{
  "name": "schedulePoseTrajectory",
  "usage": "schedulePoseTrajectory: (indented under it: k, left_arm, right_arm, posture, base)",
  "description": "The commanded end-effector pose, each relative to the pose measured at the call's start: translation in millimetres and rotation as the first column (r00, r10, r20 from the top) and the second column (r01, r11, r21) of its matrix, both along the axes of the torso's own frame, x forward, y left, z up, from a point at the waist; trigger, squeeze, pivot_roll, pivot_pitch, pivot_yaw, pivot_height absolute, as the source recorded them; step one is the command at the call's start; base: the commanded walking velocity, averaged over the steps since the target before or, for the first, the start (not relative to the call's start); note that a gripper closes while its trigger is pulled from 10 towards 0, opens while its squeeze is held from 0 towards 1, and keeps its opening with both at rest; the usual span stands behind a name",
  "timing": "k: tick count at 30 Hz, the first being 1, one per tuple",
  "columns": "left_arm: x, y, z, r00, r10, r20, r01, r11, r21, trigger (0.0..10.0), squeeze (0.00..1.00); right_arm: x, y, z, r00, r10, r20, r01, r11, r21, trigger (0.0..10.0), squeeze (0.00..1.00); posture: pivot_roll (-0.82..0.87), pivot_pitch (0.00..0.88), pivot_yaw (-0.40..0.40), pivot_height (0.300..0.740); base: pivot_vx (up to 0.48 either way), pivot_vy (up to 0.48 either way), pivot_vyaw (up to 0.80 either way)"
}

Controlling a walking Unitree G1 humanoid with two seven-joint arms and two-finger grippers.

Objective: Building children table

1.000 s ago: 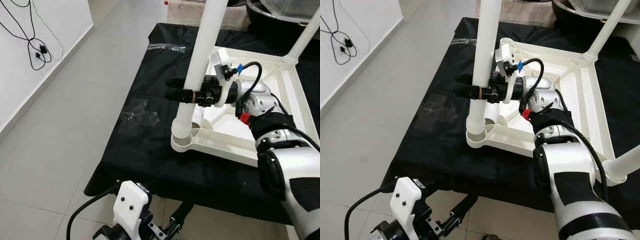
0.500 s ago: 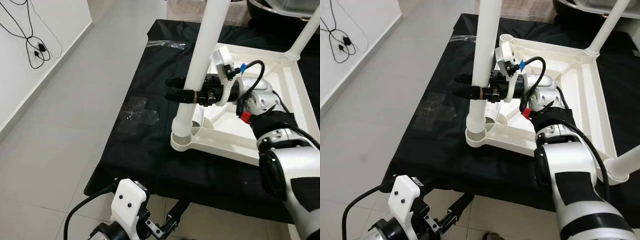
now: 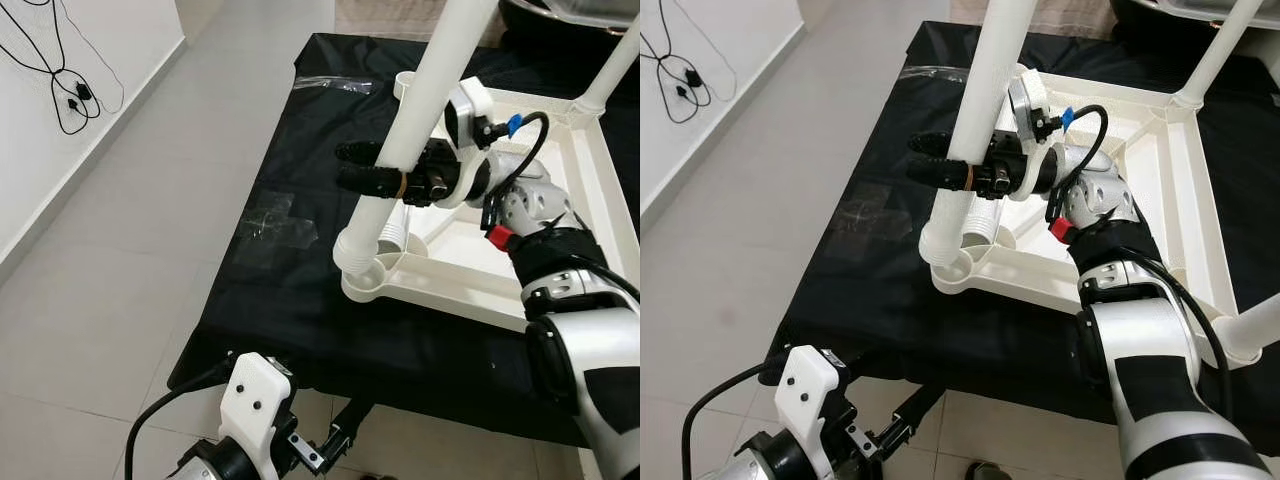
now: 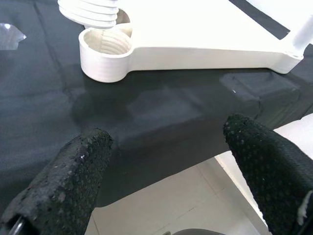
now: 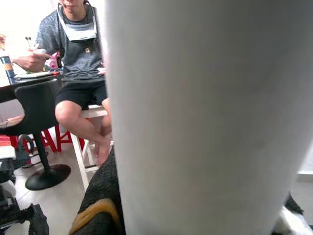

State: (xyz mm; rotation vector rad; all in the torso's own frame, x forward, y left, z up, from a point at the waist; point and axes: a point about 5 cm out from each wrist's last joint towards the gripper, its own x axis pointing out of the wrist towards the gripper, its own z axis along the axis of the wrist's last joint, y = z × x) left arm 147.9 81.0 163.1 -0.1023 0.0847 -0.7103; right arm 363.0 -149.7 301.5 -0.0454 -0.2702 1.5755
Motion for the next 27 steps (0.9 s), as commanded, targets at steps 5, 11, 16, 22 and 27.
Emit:
schedulePoseTrajectory:
  k: [5, 11, 16, 22, 27]
  left_arm:
    - [0.0, 0.0, -7, 1.000, -0.007, -0.030, 0.008, 1.000, 0.008, 10.0, 0.00]
    - [-0.7, -0.1, -7, 1.000, -0.006, -0.026, 0.006, 1.000, 0.009, 10.0, 0.00]
    - [-1.3, -0.3, -7, 1.000, -0.009, -0.027, 0.009, 1.000, 0.009, 10.0, 0.00]
    - [-1.2, -0.5, -8, 1.000, -0.012, -0.027, 0.012, 1.000, 0.010, 10.0, 0.00]
    - [-1.2, -1.6, -8, 1.000, -0.016, -0.026, 0.017, 1.000, 0.011, 10.0, 0.00]
  right_arm:
    - [-3.9, 0.3, -18, 0.999, 0.028, -0.020, -0.029, 0.996, -0.086, 10.0, 0.00]
    - [-2.0, -4.6, -30, 1.000, -0.006, -0.031, 0.001, 0.989, -0.147, 10.0, 0.00]
    - [-0.5, -8.6, -28, 1.000, -0.028, -0.008, 0.026, 0.983, -0.184, 10.0, 0.00]
    - [-0.3, -9.4, -28, 1.000, -0.031, -0.001, 0.030, 0.980, -0.196, 10.0, 0.00]
    - [-1.1, -6.8, -34, 1.000, -0.025, 0.019, 0.028, 0.976, -0.215, 10.0, 0.00]
  posture:
    - [0.17, 0.210, -0.026, 0.740]
    - [0.17, 0.208, -0.026, 0.740]
    - [0.17, 0.204, -0.027, 0.740]
    - [0.16, 0.200, -0.025, 0.740]
    - [0.17, 0.195, -0.026, 0.740]
  base:
    - [0.000, 0.000, 0.00]
    - [0.000, 0.000, 0.00]
    - [0.000, 0.000, 0.00]
    - [0.000, 0.000, 0.00]
    - [0.000, 0.000, 0.00]
